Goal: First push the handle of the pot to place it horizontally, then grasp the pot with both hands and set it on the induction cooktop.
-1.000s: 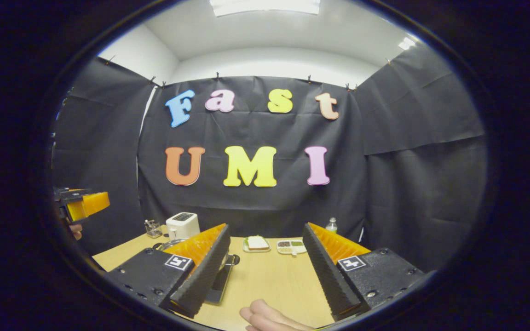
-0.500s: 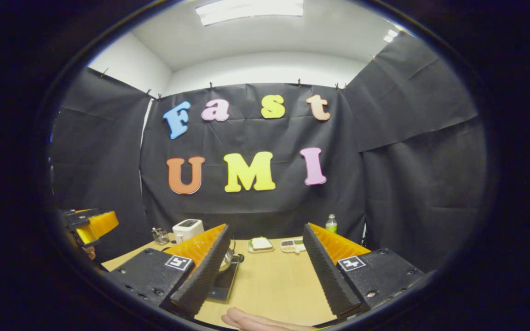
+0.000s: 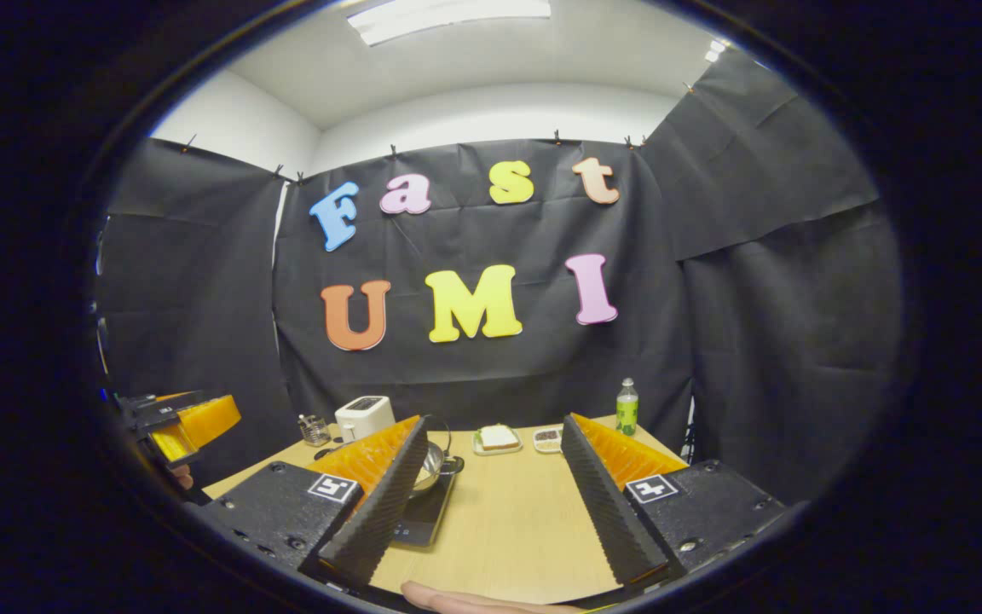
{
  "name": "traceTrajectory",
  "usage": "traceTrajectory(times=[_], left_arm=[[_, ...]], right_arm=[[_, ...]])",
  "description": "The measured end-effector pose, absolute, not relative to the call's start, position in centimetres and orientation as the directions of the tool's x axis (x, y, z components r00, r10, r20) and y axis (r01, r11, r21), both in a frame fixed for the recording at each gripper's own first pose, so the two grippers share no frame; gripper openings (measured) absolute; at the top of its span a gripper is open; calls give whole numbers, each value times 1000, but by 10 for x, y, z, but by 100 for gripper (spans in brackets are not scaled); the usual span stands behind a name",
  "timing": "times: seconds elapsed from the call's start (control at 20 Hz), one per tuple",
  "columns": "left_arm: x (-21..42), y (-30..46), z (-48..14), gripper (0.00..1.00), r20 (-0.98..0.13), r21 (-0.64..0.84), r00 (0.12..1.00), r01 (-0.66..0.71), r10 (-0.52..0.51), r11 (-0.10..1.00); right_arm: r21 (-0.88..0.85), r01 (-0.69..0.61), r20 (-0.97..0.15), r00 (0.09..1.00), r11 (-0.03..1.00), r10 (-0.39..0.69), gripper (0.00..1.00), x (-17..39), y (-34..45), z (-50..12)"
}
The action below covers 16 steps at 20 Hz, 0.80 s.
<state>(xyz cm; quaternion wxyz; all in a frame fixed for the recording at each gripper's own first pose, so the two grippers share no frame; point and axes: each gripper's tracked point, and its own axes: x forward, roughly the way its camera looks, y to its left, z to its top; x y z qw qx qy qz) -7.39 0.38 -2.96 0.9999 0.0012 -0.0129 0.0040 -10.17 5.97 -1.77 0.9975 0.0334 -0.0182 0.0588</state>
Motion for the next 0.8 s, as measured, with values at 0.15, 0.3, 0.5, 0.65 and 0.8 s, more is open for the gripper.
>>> traceTrajectory(times=[0.15,0.3,0.5,0.65,0.8], left_arm=[[-75,5,-31,95,22,6,1000,-11,11,1000],[-75,7,-32,95,24,16,1000,-12,12,1000],[-77,10,-34,95,22,25,1000,-17,16,1000],[-78,16,-33,95,29,8,999,-38,38,999],[-79,25,-33,95,31,-3,998,-59,59,998]], right_arm=[[70,-135,23,991,988,134,94,-99,64,-22],[75,-142,22,990,987,141,94,-98,67,-21],[80,-137,9,991,987,137,94,-94,71,-23],[70,-138,3,990,988,138,94,-93,75,-25],[68,-147,7,989,987,147,94,-95,79,-24]])
